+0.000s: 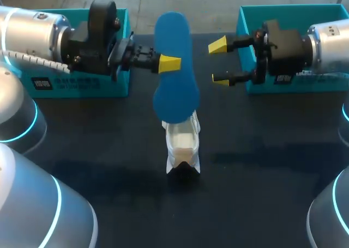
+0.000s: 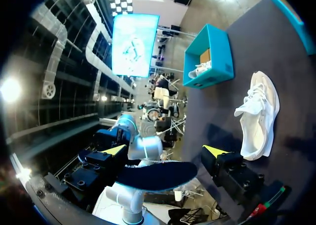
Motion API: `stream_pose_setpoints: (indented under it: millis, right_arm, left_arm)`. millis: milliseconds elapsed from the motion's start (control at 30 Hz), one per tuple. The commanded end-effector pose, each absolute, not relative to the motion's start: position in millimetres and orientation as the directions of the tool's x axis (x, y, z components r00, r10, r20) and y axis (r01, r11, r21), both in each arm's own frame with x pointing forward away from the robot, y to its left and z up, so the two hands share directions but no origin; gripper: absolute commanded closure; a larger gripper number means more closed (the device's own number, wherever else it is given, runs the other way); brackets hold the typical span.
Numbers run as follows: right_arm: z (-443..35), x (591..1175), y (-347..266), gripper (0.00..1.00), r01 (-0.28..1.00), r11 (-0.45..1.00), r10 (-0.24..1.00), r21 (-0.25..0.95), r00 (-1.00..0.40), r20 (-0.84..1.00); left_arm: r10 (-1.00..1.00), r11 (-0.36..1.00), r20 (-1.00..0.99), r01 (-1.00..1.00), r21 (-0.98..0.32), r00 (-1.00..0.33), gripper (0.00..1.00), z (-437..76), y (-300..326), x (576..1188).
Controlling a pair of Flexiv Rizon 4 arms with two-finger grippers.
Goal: Take the shoe out of the shoebox, open the shoe tongue, remove and reinsert the insole, then place the shoe into the shoebox
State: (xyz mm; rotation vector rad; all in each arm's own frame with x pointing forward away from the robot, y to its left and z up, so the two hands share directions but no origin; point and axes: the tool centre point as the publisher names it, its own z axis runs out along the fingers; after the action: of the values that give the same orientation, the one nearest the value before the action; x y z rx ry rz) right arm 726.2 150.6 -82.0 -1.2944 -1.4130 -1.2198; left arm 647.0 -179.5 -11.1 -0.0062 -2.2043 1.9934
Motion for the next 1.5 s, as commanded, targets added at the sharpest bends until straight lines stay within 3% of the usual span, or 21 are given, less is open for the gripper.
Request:
stream_pose_setpoints:
  millis: [33,667,833,1067,1233,1267,1500]
  right_arm:
    - [-83,726,152,0.00,0.993,-0.010,0.173,0.114,-0.110,0.979]
    - [-83,726,152,0.00,0.993,-0.010,0.173,0.114,-0.110,0.979]
    - [-83,726,152,0.00,0.993,-0.010,0.173,0.114,-0.110,0.979]
    - [-83,726,152,0.00,0.993,-0.010,0.173,0.114,-0.110,0.979]
    - [-83,726,152,0.00,0.993,-0.010,0.173,0.114,-0.110,0.979]
    - [-83,726,152,0.00,0.993,-0.010,0.173,0.114,-0.110,0.979]
    - [-83,726,152,0.00,0.993,-0.010,0.173,0.114,-0.110,0.979]
  left_arm:
    - [-0.035,0.109,-0.785,0.779,-0.618,-0.618,1.00,-18,-180,654]
    - [-0.045,0.112,-0.795,0.788,-0.605,-0.605,1.00,-21,-178,654]
    - [-0.047,0.071,-0.884,0.881,-0.468,-0.466,1.00,-39,-171,661]
    - [-0.075,-0.042,-0.987,0.989,-0.139,-0.142,1.00,-55,-171,676]
    - [-0.046,-0.091,-0.999,0.995,0.027,0.023,1.00,-58,-172,680]
    - [-0.032,-0.128,-0.993,0.985,0.118,0.115,1.00,-61,-172,682]
    - [-0.006,-0.132,-0.993,0.984,0.121,0.121,1.00,-64,-170,683]
